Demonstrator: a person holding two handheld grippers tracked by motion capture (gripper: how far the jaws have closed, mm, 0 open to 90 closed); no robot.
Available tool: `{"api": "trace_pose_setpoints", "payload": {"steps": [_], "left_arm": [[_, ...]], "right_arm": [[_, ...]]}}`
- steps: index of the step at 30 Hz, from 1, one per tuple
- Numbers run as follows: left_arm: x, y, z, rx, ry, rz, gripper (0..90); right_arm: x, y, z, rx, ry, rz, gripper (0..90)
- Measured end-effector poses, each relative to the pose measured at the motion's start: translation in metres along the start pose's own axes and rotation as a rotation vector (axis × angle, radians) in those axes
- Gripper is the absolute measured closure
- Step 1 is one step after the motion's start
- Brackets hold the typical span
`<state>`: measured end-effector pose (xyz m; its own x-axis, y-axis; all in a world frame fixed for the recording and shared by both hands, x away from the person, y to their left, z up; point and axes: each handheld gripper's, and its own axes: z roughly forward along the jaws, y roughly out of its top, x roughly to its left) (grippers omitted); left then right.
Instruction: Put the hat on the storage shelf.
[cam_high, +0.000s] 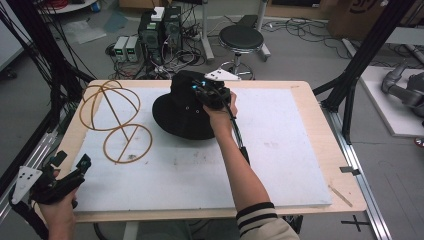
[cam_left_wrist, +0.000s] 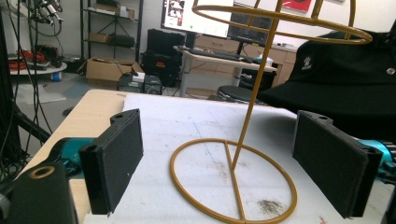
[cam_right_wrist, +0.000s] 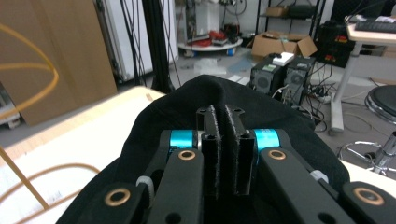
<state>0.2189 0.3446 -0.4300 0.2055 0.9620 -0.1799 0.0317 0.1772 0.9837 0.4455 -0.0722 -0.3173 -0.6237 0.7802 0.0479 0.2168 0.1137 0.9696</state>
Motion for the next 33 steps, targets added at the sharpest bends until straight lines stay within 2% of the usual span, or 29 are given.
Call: {"api": "trace_pose_setpoints", "payload": {"steps": [7,16,27,33], "left_arm": [[0.000,0.000,0.000,0.000,0.000,0.001,16.8],[-0.002,0.000,0.000,-0.005,-0.005,0.000,16.8],[-0.001,0.001,-0.001,-0.009,-0.003,-0.004,16.8],[-0.001,0.002,-0.001,-0.012,-0.006,-0.002,16.7]], "right_arm": [[-0.006,0.019,-0.019,-0.092,-0.015,0.018,86.5],[-0.008,0.042,-0.037,-0.173,-0.024,0.022,86.5],[-0.001,0.072,-0.053,-0.258,-0.020,0.004,86.5],[0.010,0.089,-0.056,-0.293,-0.005,-0.006,86.5]]}}
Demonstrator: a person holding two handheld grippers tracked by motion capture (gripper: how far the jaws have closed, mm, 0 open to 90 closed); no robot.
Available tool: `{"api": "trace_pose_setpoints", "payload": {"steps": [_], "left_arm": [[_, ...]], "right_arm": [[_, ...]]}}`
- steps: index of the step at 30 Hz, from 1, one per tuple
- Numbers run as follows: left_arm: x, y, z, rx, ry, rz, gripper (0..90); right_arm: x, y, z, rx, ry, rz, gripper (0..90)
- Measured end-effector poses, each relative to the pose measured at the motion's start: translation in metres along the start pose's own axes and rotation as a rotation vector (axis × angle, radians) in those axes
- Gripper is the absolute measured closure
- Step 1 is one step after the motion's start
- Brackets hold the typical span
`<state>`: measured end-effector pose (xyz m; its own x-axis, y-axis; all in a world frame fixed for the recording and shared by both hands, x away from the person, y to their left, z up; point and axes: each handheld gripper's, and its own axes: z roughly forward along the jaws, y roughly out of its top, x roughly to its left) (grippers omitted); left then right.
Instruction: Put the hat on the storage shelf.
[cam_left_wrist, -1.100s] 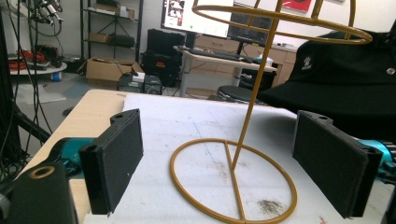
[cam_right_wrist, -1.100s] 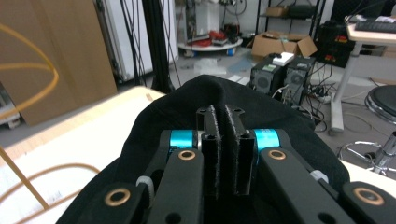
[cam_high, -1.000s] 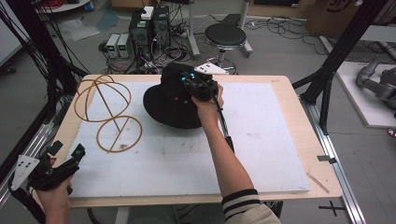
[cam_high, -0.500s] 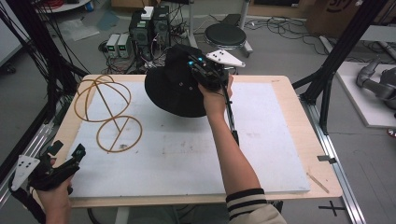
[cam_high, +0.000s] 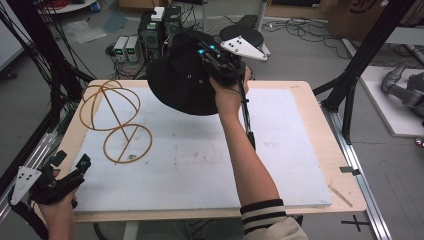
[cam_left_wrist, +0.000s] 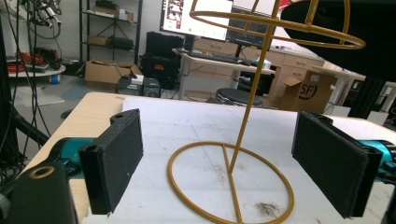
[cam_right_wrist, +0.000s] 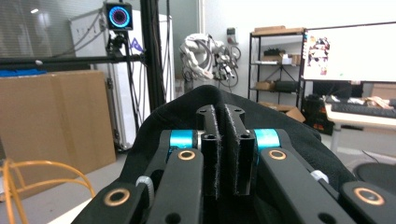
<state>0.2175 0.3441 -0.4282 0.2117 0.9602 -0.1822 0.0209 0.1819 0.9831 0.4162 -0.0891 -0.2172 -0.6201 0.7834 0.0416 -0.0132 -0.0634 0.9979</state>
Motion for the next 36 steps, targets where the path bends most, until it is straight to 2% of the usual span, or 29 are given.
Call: {"api": "trace_pose_setpoints", "payload": {"steps": [6,11,18,23,28,36], "left_arm": [[0.000,0.001,-0.001,-0.008,-0.006,-0.003,16.3],[0.000,0.002,-0.002,-0.008,-0.013,0.015,15.8],[-0.002,0.003,-0.004,-0.009,-0.022,0.032,15.2],[0.000,0.004,-0.007,-0.017,-0.015,0.027,15.2],[0.001,0.005,-0.011,-0.023,-0.014,0.025,15.1],[0.002,0.007,-0.016,-0.032,-0.013,0.032,15.2]], "right_arm": [[0.015,0.015,0.004,-0.024,0.024,-0.005,86.4],[0.028,0.025,0.010,-0.044,0.056,0.000,86.3],[0.054,0.036,0.020,-0.052,0.107,-0.022,86.3],[0.073,0.042,0.029,-0.049,0.144,-0.039,86.3],[0.095,0.043,0.039,-0.038,0.183,-0.053,86.2],[0.128,0.035,0.055,-0.006,0.241,-0.085,85.9]]}}
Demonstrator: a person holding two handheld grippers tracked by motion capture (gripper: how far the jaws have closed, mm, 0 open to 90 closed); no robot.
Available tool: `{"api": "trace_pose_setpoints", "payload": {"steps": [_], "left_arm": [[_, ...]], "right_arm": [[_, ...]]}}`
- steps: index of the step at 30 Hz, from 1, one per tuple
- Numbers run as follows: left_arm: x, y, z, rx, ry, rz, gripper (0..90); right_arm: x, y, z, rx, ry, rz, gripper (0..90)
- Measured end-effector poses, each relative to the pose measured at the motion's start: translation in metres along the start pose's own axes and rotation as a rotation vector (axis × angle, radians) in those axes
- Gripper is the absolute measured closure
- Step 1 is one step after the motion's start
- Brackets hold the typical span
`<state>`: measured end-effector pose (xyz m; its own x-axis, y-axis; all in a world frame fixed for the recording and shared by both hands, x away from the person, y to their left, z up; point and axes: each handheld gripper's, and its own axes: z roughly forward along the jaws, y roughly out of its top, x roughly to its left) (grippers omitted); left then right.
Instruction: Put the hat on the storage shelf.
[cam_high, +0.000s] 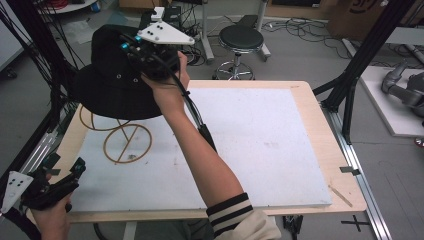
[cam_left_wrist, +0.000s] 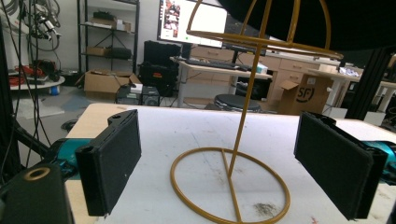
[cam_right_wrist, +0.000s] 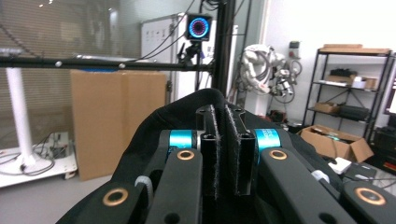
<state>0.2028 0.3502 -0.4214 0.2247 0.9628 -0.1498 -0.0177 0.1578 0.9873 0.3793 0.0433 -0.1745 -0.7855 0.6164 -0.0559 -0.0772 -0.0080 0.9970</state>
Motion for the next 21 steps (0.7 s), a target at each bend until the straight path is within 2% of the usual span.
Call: {"api": "trace_pose_setpoints", "payload": {"steps": [8,15,19,21], "left_arm": [[0.004,0.004,-0.009,-0.022,0.008,-0.008,15.2],[0.008,0.007,-0.017,-0.044,0.021,-0.014,15.2],[0.011,0.009,-0.021,-0.050,0.029,-0.019,15.2],[0.012,0.009,-0.022,-0.060,0.032,-0.027,15.2]], "right_arm": [[0.029,-0.011,0.024,0.057,0.045,-0.034,85.6],[0.052,-0.027,0.042,0.119,0.082,-0.082,84.0],[0.058,-0.032,0.047,0.112,0.065,-0.098,69.1],[0.057,-0.032,0.047,0.102,0.052,-0.088,61.5]]}}
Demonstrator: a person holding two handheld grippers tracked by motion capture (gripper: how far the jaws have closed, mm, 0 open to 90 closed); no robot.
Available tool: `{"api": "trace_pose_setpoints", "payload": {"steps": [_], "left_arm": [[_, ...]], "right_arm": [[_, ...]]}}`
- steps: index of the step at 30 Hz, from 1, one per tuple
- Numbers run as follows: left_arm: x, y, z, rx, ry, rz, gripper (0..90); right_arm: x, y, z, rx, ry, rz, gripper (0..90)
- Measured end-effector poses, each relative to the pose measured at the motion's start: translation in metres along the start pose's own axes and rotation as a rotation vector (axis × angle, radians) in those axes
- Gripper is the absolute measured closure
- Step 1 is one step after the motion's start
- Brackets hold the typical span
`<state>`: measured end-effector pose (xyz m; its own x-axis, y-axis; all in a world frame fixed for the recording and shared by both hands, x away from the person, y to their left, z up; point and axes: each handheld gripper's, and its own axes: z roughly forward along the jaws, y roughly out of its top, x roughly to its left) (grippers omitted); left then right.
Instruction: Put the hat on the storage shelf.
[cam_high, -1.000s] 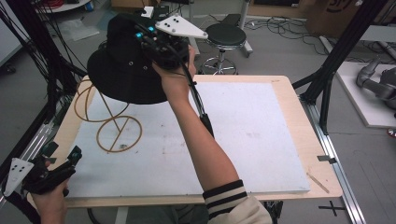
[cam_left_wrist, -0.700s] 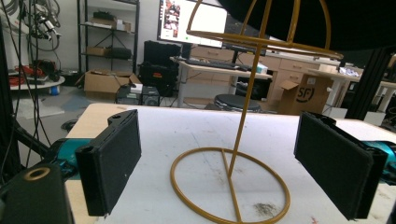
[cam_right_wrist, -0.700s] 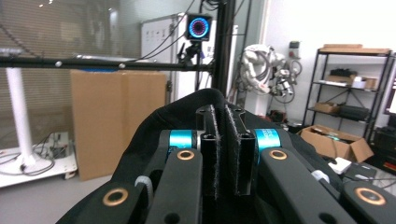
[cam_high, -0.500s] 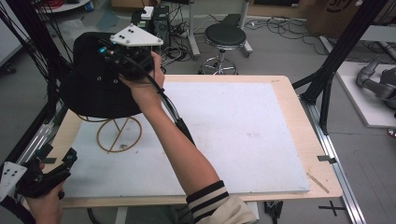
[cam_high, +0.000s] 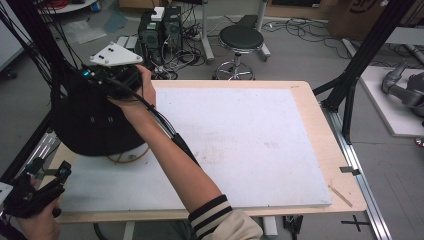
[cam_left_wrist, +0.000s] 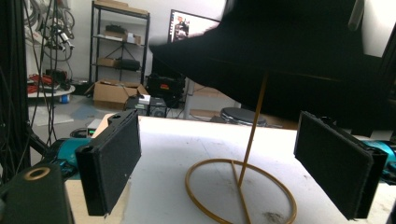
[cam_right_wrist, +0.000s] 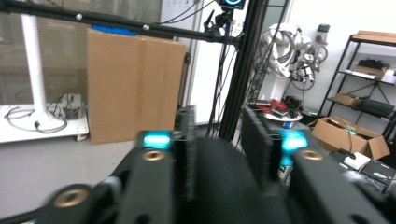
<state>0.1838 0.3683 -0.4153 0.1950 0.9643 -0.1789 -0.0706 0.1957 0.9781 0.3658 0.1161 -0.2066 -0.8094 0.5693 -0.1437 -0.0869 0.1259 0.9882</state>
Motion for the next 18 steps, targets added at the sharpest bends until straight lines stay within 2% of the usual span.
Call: {"api": "trace_pose_setpoints", "payload": {"steps": [7,10,18], "left_arm": [[-0.001,0.000,0.000,0.000,-0.003,0.003,15.2],[-0.001,0.000,0.001,0.003,-0.004,0.003,15.1],[-0.001,-0.001,0.002,0.009,-0.005,0.006,15.2]], "right_arm": [[-0.008,0.003,-0.005,-0.005,-0.041,0.021,54.7],[-0.011,0.004,-0.008,-0.023,-0.049,0.021,50.9],[-0.018,0.005,-0.014,-0.042,-0.085,0.035,30.0]]}}
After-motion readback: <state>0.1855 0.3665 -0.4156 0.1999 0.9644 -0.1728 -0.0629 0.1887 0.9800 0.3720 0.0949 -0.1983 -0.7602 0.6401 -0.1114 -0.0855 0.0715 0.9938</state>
